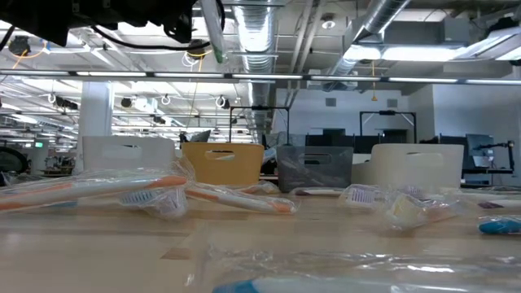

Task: Pick & Place Toothbrushes
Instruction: Put the bottom green toothbrush into the left white bin

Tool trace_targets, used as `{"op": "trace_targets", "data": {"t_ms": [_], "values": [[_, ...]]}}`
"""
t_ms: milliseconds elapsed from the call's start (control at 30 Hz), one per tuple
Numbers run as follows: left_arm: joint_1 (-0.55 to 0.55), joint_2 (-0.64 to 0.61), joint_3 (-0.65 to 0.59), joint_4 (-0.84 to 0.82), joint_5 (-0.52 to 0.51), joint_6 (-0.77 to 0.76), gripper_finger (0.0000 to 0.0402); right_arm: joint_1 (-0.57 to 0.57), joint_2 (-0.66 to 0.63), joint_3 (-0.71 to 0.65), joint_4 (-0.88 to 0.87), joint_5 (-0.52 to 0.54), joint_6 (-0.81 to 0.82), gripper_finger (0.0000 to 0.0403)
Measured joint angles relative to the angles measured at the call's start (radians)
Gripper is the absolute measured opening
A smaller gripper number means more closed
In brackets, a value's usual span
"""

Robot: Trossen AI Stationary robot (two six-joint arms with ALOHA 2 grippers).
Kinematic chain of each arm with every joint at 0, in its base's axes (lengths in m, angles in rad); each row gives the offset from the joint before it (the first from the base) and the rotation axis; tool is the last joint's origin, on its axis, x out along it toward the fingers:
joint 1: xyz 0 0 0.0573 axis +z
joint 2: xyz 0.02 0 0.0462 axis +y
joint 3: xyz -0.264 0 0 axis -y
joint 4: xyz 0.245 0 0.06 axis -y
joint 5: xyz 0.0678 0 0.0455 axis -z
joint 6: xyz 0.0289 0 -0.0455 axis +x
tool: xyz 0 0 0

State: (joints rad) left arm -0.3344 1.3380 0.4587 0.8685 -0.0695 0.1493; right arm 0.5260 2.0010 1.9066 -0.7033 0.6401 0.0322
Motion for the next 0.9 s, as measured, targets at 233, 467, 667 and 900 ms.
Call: {"op": "trace_targets", "data": {"t_ms": [233, 467, 667, 900], "values": [[0.000, 0.000, 0.000, -0.025, -0.060, -0.047, 0.0029, 0.069, 0.000, 0.067, -0.275, 0.040, 0.287, 0.0113], [0.010, -0.042, 0.000, -0.148, -0.168, -0.115, 0.0029, 0.152, 0.000, 0.068, -0.476, 0.041, 0.547, 0.0094], [0.064, -0.183, 0.017, -0.368, -0.175, -0.261, 0.0029, 0.213, 0.001, 0.050, -0.522, 0.100, 0.641, 0.0084], [0.125, -0.291, 0.198, -0.843, -0.230, -0.342, 0.0029, 0.255, 0.000, 0.050, -0.534, 0.181, 0.645, 0.0074]]}}
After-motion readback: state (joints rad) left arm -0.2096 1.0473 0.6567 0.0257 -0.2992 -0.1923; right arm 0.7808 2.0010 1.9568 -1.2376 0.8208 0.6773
